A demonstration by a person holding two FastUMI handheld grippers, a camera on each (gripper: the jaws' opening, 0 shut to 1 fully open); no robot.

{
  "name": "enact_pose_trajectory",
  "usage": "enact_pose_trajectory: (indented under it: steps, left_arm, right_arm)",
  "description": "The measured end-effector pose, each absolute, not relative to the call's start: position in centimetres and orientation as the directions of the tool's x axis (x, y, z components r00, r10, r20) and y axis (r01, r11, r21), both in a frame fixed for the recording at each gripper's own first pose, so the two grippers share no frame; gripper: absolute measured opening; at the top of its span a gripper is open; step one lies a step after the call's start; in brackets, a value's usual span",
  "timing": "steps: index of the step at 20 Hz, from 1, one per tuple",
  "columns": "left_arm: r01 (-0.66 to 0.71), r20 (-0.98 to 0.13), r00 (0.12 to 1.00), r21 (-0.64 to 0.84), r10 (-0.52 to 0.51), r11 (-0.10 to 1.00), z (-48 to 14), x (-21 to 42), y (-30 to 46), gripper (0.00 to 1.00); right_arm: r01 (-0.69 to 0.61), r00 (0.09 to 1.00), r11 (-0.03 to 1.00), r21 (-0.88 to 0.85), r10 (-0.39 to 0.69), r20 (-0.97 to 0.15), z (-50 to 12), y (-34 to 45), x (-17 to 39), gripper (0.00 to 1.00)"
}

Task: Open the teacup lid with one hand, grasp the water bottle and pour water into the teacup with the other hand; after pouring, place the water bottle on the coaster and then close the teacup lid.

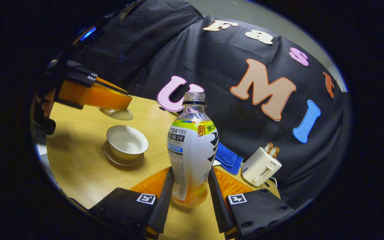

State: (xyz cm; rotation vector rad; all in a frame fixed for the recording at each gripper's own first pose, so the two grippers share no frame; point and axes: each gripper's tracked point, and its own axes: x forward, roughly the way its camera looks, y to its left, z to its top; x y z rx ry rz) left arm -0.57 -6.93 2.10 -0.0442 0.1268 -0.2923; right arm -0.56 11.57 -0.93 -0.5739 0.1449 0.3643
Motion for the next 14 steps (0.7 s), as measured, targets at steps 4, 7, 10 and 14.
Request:
enact_pose_trajectory:
  steps: [4,7,10,14]
  left_arm:
    - [0.312,-0.127,0.94,-0.049,-0.315,0.949,1.3,0.2,-8.7,0.22]
    - [0.32,-0.155,0.934,-0.035,-0.321,0.947,0.3,0.8,-9.7,0.22]
    - [0.33,-0.162,0.93,-0.037,-0.331,0.943,0.0,0.9,-10.5,0.22]
    - [0.329,-0.155,0.931,-0.031,-0.33,0.944,0.3,0.9,-10.9,0.22]
  right_arm:
    - [-0.354,0.934,0.814,-0.461,0.288,-0.209,-0.3,11.0,-0.6,0.63]
    - [-0.35,0.936,0.833,-0.428,0.29,-0.2,0.2,10.3,-0.8,0.63]
    - [-0.33,0.943,0.846,-0.418,0.278,-0.181,0.9,9.4,-0.7,0.63]
    - [-0.313,0.948,0.899,-0.305,0.275,-0.16,1.7,8.3,1.2,0.63]
